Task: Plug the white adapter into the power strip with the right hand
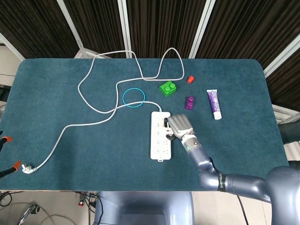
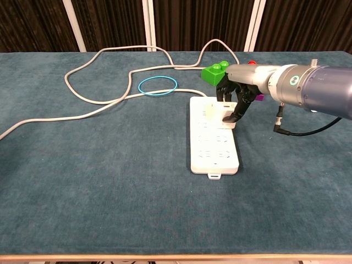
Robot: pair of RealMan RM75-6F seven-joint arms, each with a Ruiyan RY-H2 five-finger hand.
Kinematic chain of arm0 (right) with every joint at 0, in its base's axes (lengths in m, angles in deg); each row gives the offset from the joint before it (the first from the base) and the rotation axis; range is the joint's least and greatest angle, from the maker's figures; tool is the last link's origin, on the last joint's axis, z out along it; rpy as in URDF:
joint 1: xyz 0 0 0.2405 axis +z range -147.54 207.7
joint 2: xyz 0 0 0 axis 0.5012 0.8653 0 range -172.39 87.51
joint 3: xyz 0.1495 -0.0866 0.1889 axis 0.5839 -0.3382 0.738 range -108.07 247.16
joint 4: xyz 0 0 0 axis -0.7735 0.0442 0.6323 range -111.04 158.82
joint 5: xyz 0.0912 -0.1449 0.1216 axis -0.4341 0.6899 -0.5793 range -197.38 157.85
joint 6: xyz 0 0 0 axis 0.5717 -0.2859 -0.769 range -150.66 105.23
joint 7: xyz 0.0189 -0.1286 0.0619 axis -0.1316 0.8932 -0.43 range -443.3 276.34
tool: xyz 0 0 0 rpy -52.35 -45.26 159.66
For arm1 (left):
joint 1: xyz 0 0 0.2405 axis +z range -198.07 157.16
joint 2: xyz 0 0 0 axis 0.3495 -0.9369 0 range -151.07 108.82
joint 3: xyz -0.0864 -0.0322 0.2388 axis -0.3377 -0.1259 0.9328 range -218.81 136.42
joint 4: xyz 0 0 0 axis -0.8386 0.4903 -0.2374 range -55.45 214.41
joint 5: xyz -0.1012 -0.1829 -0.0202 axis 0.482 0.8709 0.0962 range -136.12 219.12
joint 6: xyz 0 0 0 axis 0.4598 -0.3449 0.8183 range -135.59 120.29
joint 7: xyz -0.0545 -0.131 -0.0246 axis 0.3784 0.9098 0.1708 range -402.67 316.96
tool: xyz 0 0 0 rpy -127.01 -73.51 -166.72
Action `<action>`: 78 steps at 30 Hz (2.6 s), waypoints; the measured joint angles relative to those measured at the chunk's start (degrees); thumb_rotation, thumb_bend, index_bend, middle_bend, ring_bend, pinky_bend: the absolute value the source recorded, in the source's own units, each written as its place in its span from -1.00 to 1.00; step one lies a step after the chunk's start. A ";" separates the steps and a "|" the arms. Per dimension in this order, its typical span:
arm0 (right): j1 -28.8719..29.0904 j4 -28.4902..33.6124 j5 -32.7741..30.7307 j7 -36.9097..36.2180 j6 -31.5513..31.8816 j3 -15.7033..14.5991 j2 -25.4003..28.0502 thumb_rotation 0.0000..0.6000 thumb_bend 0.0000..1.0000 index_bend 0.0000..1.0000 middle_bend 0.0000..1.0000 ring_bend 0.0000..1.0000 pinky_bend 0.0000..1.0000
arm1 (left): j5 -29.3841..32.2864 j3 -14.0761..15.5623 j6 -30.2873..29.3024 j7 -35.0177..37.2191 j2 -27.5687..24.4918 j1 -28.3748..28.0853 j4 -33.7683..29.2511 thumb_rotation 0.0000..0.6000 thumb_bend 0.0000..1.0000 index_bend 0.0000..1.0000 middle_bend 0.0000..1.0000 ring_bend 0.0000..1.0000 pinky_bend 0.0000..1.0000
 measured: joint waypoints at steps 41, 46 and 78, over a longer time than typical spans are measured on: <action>-1.18 -0.39 -0.23 -0.03 -0.92 -0.70 -0.35 1.00 0.03 0.46 0.14 0.05 -0.18 | 0.14 0.02 0.08 -0.53 0.20 -0.12 0.06 1.00 -0.73 -0.40 -0.80 -0.92 -0.79; -0.70 0.48 -2.52 1.22 -1.61 -1.01 0.32 1.00 -0.14 0.08 -0.19 -0.26 -0.25 | 0.26 -0.03 0.06 -0.48 0.18 -0.11 0.06 1.00 -0.73 -0.40 -0.80 -0.92 -0.79; -4.49 18.90 2.02 -4.75 0.23 0.61 16.97 1.00 -0.63 -0.63 -0.81 -0.76 -0.61 | -0.18 0.31 0.08 -1.09 0.41 -0.15 -0.21 1.00 -0.73 -0.40 -0.80 -0.92 -0.79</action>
